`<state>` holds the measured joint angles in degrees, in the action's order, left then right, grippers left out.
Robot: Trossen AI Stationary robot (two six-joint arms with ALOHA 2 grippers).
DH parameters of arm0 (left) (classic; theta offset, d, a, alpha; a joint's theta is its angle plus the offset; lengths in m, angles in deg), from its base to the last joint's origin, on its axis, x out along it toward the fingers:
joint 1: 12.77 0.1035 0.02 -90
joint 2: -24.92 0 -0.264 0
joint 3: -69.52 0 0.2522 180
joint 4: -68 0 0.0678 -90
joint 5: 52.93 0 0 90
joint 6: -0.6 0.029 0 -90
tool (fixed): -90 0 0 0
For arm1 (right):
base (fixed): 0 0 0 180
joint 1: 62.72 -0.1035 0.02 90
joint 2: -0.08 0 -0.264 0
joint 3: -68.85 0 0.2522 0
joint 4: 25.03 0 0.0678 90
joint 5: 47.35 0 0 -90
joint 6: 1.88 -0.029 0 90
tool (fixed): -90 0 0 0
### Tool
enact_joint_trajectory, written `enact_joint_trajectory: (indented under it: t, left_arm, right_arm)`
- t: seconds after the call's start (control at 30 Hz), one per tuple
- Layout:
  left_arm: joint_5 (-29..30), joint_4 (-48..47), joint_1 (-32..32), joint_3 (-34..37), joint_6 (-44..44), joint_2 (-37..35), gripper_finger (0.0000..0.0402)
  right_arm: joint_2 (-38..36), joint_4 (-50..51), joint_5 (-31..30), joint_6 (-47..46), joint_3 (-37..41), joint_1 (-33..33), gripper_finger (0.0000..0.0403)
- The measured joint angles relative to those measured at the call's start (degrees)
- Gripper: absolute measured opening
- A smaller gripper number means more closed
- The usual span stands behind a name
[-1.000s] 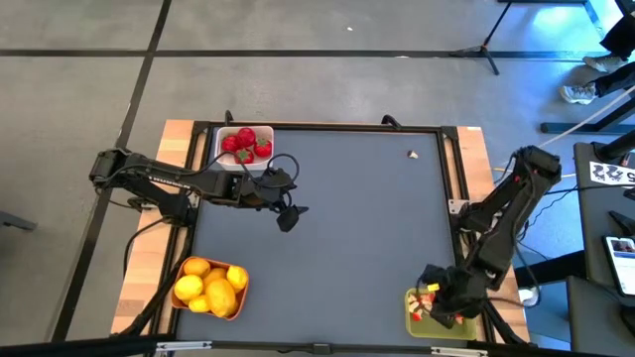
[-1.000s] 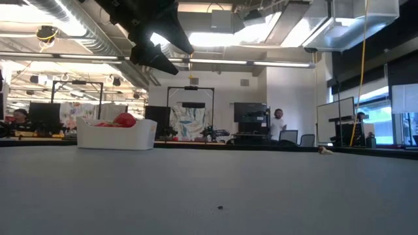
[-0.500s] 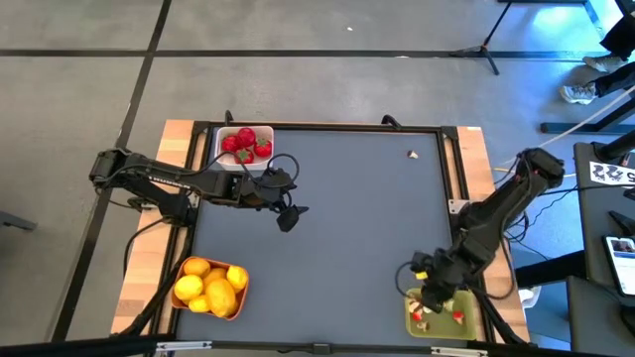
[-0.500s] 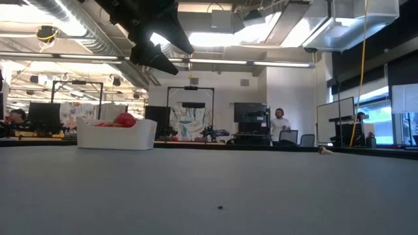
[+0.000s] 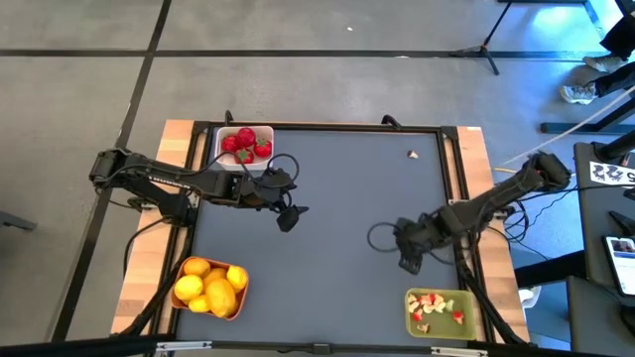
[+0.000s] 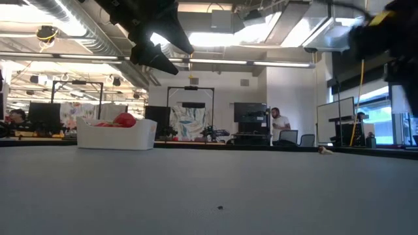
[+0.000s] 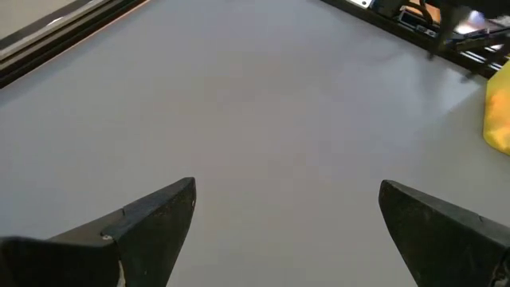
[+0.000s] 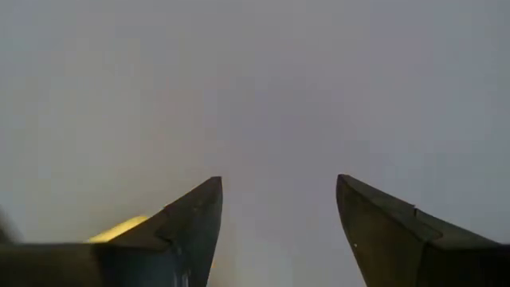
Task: Sort produce into baskets
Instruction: Put the brown mushroom into the yellow bin
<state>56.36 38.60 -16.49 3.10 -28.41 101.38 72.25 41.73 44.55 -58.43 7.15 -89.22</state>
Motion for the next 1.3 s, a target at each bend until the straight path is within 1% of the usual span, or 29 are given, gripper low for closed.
enact_joint_trajectory:
  t: [0.17, 0.3, 0.5, 0.63, 0.8, 0.93, 1.07, 1.2, 1.3]
  left_arm:
    - [0.0, 0.0, 0.0, 0.0, 0.0, 0.0, 0.0388]
    - [0.0, 0.0, 0.1, 0.0, 0.2, 0.0, 0.0388]
    - [0.0, 0.0, 0.1, 0.0, 1.8, 0.0, 0.0388]
    - [0.3, 0.0, 0.1, 0.0, 2.4, 0.0, 0.0388]
    - [0.3, 0.0, 0.1, 0.0, 2.6, 0.0, 0.0388]
    - [0.3, 0.0, 0.1, 0.0, 2.4, 0.0, 0.0388]
    - [0.4, 0.0, 0.1, 0.0, 2.0, 0.0, 0.0388]
    - [0.4, 0.0, 0.1, 0.0, 1.6, 0.0, 0.0388]
    - [0.4, 0.0, 0.1, 0.0, 1.6, 0.0, 0.0388]
  right_arm:
    - [0.0, 6.4, -3.5, 7.4, 0.0, 9.0, 0.0243]
    - [0.0, 9.2, -7.6, 13.8, 0.0, 17.3, 0.0243]
    - [0.0, 9.0, -17.3, 23.6, 0.0, 30.9, 0.0243]
    - [0.0, 5.4, -20.4, 30.7, 0.0, 41.5, 0.0243]
    - [0.3, -2.3, -20.4, 37.6, 0.0, 54.4, 0.0243]
    - [1.7, -7.9, -20.4, 41.7, 0.0, 62.1, 0.0243]
    - [4.1, -11.4, -19.7, 46.2, 0.0, 67.4, 0.0243]
    - [8.0, -13.5, -15.1, 46.4, 0.0, 72.0, 0.0243]
    - [11.3, -14.8, -14.3, 46.4, 0.0, 74.1, 0.0243]
